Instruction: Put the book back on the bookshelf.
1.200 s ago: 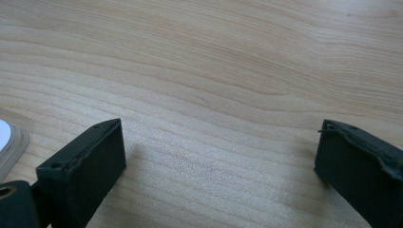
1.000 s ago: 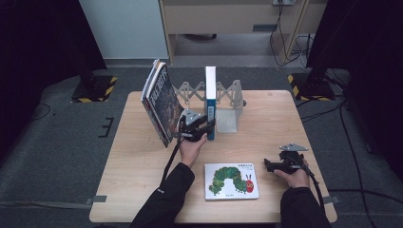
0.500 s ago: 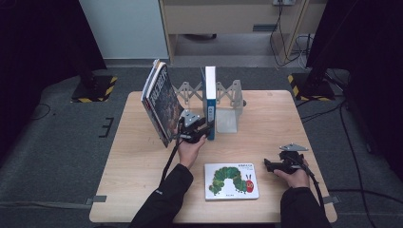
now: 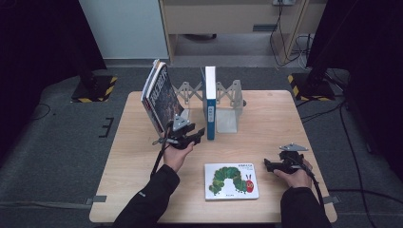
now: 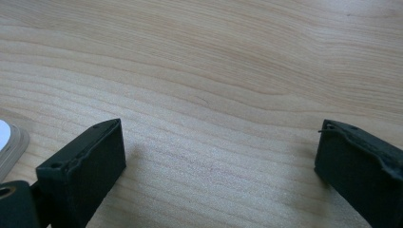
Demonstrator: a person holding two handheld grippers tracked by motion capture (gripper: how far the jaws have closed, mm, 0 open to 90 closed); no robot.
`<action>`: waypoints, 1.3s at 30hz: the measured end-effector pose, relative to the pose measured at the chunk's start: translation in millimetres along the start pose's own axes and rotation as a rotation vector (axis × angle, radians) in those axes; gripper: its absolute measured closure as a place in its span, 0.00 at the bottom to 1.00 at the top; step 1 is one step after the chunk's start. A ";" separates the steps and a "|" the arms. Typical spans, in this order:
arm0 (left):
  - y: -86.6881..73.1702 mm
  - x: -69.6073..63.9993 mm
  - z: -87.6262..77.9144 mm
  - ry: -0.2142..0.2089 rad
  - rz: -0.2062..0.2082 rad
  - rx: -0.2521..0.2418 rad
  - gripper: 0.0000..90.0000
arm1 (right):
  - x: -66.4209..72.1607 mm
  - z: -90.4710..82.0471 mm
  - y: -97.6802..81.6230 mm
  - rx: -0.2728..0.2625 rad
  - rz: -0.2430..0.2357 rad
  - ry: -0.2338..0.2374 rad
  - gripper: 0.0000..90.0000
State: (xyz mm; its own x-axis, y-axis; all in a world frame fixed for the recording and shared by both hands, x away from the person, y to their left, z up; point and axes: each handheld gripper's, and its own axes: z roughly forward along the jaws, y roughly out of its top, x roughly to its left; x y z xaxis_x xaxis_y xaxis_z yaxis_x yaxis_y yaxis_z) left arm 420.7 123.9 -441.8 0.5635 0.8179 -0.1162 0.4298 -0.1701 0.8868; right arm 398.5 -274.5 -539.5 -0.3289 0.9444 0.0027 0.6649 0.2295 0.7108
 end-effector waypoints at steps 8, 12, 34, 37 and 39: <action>-23.8 1.2 -30.6 -0.046 -0.023 0.061 0.51 | 0.2 0.2 -0.1 0.002 0.004 -0.011 0.02; -33.2 -3.4 -39.7 -0.061 -0.023 0.090 0.50 | 0.2 0.2 -0.1 0.002 0.004 -0.010 0.02; -83.7 -27.2 -27.2 -0.128 0.003 0.259 0.41 | 7.4 -19.7 -4.5 0.028 -0.015 0.034 0.27; -86.0 -30.8 -23.9 -0.134 0.011 0.274 0.40 | 12.7 -28.0 -3.7 0.010 -0.013 0.069 0.28; -88.3 -33.0 -20.1 -0.134 0.025 0.286 0.39 | 18.5 -33.8 -3.2 -0.014 -0.004 0.093 0.28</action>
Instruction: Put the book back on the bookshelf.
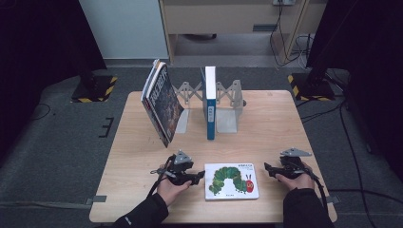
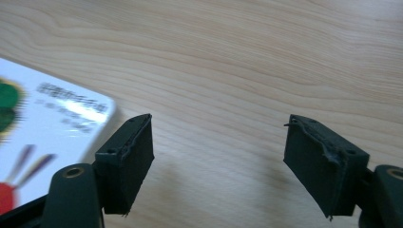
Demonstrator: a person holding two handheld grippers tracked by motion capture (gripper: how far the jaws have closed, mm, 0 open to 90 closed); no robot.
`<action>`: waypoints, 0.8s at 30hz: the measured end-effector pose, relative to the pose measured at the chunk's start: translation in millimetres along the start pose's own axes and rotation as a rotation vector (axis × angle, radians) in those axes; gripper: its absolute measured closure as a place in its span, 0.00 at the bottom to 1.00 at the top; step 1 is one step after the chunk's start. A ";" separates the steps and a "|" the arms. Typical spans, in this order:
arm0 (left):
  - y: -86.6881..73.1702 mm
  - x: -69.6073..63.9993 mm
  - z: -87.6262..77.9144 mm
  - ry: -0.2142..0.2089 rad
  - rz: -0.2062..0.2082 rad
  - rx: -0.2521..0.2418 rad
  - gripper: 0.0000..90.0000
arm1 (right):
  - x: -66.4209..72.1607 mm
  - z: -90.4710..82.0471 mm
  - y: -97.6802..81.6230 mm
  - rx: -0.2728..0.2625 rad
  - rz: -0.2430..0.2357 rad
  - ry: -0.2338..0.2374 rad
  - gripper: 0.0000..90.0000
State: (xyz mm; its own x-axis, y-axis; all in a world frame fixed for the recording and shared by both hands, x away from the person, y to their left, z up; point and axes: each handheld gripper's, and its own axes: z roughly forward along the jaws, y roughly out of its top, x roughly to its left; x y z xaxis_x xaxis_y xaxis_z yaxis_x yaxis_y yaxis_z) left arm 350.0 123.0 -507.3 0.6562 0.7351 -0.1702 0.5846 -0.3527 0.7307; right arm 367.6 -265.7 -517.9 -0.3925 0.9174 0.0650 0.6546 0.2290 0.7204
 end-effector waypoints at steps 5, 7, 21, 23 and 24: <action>-1.8 -7.0 11.1 -0.018 0.016 0.025 0.38 | 15.7 -11.1 -2.5 -0.032 0.001 0.063 0.31; -1.7 -9.7 12.7 -0.016 0.026 0.024 0.38 | 21.3 -13.1 -4.3 -0.037 -0.003 0.084 0.31; -7.9 -9.0 21.2 0.001 0.040 -0.004 0.30 | 50.9 -4.4 -6.4 0.019 -0.027 0.173 0.34; -8.8 -7.0 22.0 -0.008 0.026 -0.006 0.29 | 52.0 -2.9 -6.4 0.025 -0.033 0.181 0.35; -9.5 -5.8 22.5 -0.016 0.012 -0.009 0.28 | 53.0 -2.0 -6.3 0.029 -0.025 0.187 0.35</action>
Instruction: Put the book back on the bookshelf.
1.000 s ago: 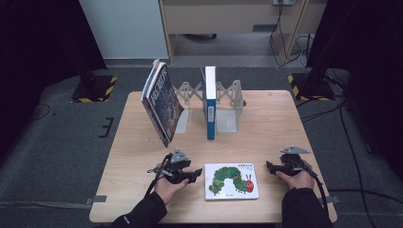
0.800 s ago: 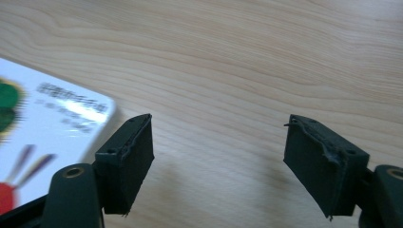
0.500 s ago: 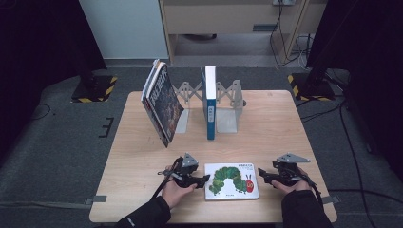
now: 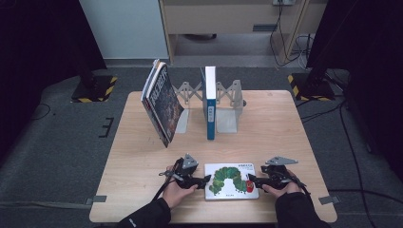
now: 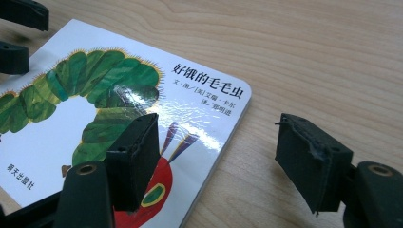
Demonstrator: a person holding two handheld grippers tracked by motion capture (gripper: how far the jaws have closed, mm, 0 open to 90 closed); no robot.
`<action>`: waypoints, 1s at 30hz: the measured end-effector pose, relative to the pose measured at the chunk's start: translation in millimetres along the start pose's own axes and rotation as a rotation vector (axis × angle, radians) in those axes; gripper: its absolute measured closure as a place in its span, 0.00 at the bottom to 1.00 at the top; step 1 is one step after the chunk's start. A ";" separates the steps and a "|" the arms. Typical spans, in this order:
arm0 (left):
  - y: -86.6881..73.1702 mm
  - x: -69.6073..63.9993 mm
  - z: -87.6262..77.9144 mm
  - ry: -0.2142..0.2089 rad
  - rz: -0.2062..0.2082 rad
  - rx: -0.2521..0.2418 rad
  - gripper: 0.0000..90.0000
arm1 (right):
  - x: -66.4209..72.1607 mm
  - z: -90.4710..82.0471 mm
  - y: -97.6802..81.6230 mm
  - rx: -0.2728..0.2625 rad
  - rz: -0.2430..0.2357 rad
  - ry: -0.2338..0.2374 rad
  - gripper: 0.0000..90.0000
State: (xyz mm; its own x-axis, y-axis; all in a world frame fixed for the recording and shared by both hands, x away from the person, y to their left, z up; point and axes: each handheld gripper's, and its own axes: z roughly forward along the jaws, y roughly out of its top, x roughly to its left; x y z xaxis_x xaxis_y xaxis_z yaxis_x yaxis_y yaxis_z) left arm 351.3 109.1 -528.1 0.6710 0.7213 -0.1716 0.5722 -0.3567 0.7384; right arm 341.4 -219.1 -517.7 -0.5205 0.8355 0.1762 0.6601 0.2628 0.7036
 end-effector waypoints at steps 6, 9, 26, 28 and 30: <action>-5.0 4.1 1.7 -0.018 -0.045 -0.025 0.25 | 1.6 5.5 -0.5 0.027 0.006 0.010 0.35; -6.3 3.7 2.9 -0.019 -0.043 -0.038 0.23 | 1.9 7.3 -0.7 0.029 0.014 0.010 0.35; -5.8 -0.4 4.9 -0.017 -0.022 -0.023 0.14 | 1.6 10.8 -2.3 0.016 0.056 0.067 0.41; -5.6 -1.0 5.4 -0.009 -0.024 -0.017 0.11 | 1.9 11.1 -2.2 0.016 0.059 0.072 0.42; -5.5 -1.3 5.6 -0.005 -0.020 -0.015 0.08 | 2.3 11.2 -2.1 0.016 0.061 0.078 0.43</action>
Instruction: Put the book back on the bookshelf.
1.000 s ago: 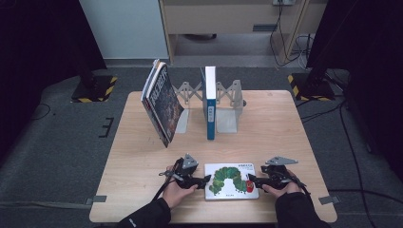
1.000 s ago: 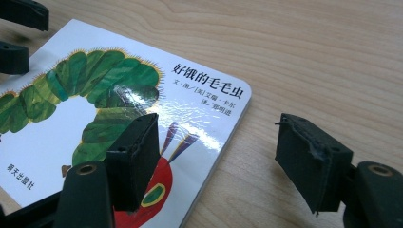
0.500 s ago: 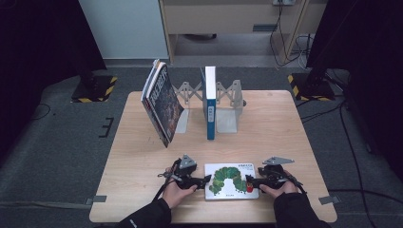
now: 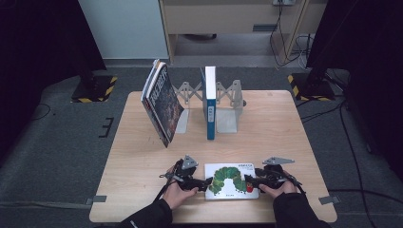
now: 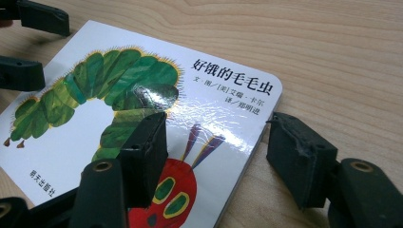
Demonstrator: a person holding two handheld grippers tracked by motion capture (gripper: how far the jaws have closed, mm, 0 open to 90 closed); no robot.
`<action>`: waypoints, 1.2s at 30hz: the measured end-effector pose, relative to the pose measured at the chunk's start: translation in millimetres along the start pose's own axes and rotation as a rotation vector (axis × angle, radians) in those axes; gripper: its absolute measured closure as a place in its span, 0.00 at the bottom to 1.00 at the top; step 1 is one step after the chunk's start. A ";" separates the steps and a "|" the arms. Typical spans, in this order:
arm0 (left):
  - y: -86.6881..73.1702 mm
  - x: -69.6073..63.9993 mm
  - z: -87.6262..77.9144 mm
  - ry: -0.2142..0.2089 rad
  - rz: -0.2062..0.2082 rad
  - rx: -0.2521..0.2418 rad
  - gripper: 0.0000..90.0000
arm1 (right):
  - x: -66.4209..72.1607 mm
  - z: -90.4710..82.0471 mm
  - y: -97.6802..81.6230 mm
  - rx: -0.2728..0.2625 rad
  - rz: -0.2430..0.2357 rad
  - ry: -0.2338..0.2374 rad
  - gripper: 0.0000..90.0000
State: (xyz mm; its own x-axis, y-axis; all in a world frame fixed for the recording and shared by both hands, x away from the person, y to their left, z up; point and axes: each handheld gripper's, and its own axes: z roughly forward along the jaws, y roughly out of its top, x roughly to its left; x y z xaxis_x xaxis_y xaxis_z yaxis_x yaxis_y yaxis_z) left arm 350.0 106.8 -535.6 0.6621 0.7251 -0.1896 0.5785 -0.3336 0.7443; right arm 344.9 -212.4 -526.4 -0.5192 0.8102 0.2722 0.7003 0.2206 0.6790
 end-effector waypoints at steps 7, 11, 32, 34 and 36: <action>0.1 -0.7 0.5 -0.002 0.006 0.004 0.06 | 0.3 -0.3 0.2 0.005 0.004 0.007 0.46; 0.0 -1.6 0.6 -0.001 0.008 0.007 0.05 | 0.4 -1.6 1.2 0.002 -0.001 0.008 0.48; 3.0 -14.7 -3.6 -0.088 -0.006 0.042 0.37 | -1.2 -5.0 3.7 -0.025 0.018 0.025 0.48; 2.7 -16.4 -3.1 -0.090 0.002 0.039 0.37 | -1.0 -4.0 3.3 -0.017 0.022 0.026 0.47; 2.9 -16.7 -3.0 -0.089 0.007 0.039 0.36 | -0.8 -2.6 3.0 -0.011 0.022 0.027 0.46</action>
State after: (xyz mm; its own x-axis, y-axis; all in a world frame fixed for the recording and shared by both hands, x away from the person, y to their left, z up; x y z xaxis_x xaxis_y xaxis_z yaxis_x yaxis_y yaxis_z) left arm 339.2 95.5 -528.4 0.7051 0.6666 -0.2419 0.5907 -0.3635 0.7204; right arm 346.1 -213.8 -522.8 -0.5167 0.7999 0.3052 0.7062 0.1966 0.6801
